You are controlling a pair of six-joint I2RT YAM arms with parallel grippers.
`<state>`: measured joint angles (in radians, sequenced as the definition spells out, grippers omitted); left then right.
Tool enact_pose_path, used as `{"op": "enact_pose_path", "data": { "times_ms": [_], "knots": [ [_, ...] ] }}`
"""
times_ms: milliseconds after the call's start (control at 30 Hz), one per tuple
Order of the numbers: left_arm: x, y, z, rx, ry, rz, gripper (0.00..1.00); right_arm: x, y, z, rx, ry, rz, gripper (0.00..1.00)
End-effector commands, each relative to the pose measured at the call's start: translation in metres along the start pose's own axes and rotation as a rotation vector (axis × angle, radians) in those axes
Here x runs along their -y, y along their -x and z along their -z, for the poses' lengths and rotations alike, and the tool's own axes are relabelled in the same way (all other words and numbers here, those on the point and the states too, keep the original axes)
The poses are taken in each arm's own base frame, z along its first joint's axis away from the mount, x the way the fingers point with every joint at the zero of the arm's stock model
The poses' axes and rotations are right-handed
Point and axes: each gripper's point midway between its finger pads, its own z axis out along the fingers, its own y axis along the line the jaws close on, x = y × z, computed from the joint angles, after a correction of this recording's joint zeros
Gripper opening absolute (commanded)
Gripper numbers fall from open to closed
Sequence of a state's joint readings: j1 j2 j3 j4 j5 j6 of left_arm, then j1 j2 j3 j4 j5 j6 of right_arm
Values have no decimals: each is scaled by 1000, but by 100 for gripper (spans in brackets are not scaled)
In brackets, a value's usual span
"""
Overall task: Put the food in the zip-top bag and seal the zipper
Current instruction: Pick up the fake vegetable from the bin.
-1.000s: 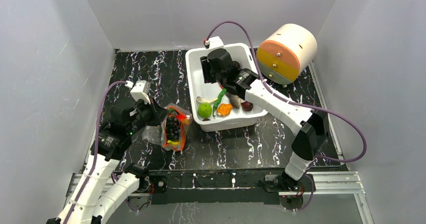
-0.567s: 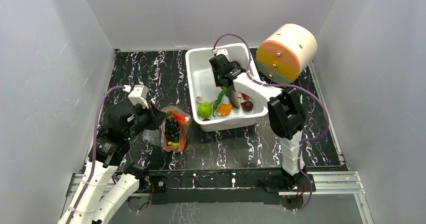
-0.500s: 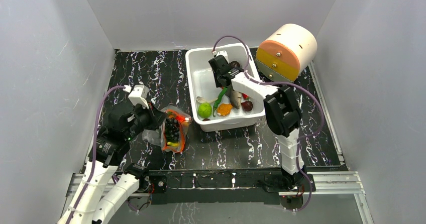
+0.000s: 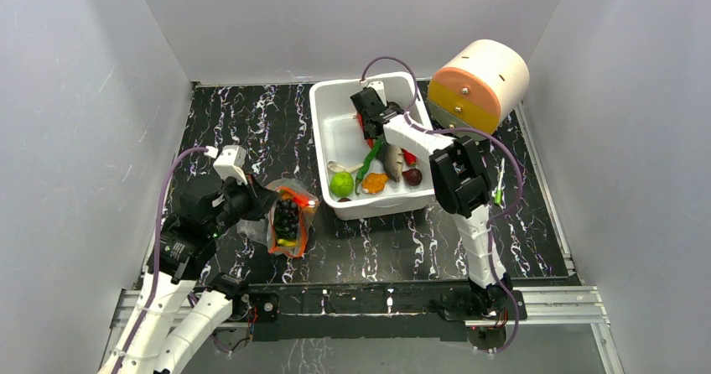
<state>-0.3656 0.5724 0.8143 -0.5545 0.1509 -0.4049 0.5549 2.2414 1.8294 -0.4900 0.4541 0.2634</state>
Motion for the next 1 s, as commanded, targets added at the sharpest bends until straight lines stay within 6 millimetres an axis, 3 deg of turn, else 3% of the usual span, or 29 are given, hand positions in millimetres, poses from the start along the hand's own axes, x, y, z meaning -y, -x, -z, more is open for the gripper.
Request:
{"op": "enact_pose_path", "data": {
  "times_ms": [0,633,733,967],
  "knots": [
    [3,2,2,16,-13,11,0,1,28,-6,77,-7,-37,34],
    [7,9,-4,6,-18,23,0,-14,11,-45,32,136,5,29],
    [7,13,-4,-4,-9,8,0,-16,19,-43,41,143,-4,30],
    [7,18,-1,16,-1,3,0,-19,57,-15,86,195,-16,49]
  ]
}}
